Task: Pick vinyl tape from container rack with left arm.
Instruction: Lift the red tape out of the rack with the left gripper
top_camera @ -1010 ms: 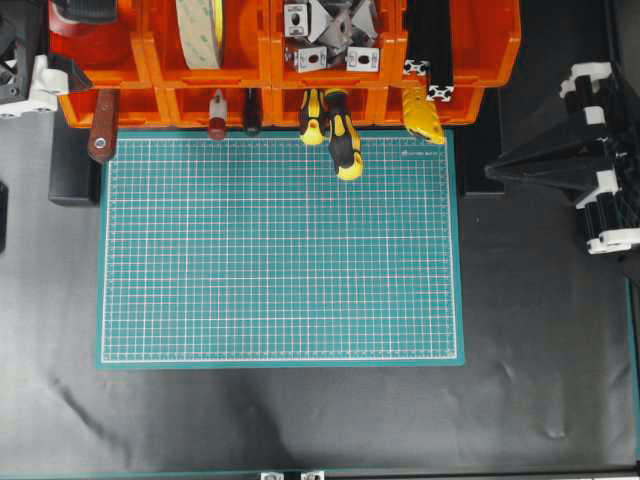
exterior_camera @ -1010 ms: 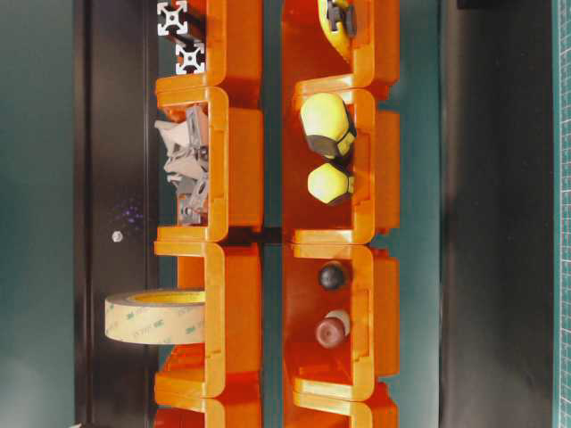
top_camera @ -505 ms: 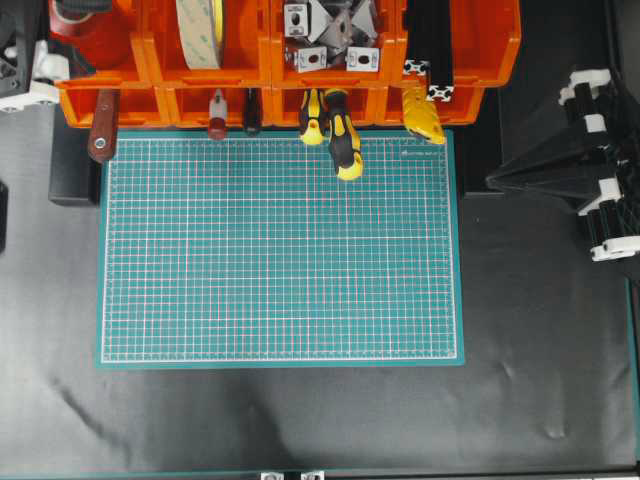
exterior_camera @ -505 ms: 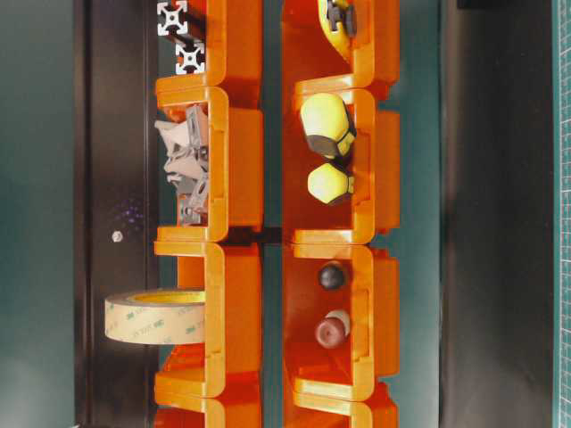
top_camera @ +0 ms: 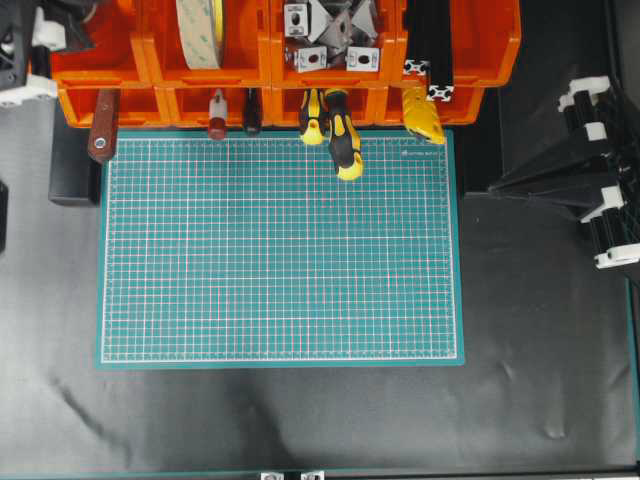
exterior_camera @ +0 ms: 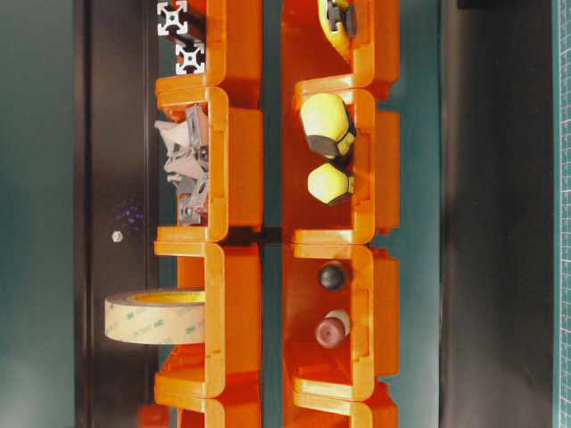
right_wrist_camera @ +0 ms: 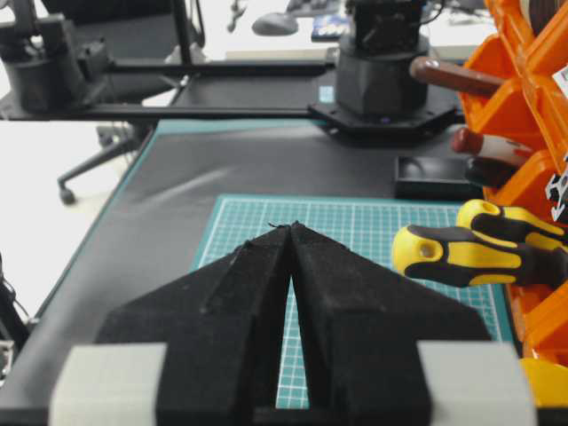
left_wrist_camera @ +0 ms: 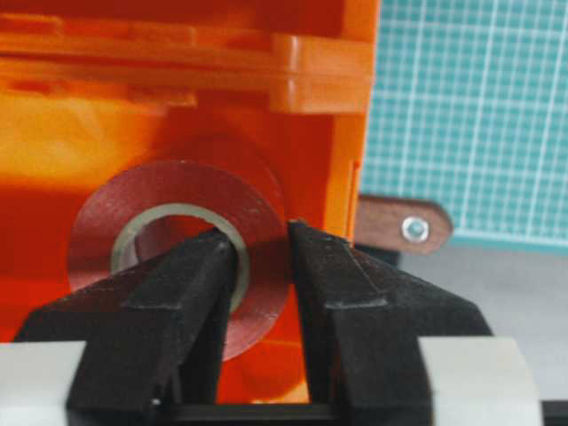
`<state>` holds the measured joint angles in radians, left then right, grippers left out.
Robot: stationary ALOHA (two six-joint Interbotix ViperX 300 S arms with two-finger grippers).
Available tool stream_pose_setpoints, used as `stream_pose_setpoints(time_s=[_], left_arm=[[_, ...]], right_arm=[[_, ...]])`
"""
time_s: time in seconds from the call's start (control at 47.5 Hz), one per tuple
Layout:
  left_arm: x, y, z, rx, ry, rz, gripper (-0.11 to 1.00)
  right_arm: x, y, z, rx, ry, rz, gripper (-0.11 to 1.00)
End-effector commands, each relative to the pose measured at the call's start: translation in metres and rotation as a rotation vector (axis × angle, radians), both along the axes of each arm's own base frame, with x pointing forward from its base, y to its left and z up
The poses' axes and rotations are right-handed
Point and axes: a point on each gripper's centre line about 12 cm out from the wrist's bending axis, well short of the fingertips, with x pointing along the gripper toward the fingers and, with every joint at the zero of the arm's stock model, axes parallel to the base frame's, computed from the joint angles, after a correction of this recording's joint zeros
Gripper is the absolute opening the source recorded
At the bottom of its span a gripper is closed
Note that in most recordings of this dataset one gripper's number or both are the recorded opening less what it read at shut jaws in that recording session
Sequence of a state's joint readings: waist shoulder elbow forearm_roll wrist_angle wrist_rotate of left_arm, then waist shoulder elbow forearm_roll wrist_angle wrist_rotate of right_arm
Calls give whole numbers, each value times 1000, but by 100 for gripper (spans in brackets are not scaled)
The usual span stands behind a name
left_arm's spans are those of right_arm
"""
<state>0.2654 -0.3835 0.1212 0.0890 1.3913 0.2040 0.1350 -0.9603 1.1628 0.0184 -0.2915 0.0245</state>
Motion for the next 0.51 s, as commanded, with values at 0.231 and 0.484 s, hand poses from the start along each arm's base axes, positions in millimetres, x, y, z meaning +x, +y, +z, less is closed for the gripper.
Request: stream_pose_setpoints(time_s=[0.231,0.484], left_arm=[[-15,-26,92,11,-126,-51,20],[5,-110,107,-28,-137,-327,20]], right_arm=[[2,1,7,5,-27,1,1],[2,1,8,8,-35,2,1]])
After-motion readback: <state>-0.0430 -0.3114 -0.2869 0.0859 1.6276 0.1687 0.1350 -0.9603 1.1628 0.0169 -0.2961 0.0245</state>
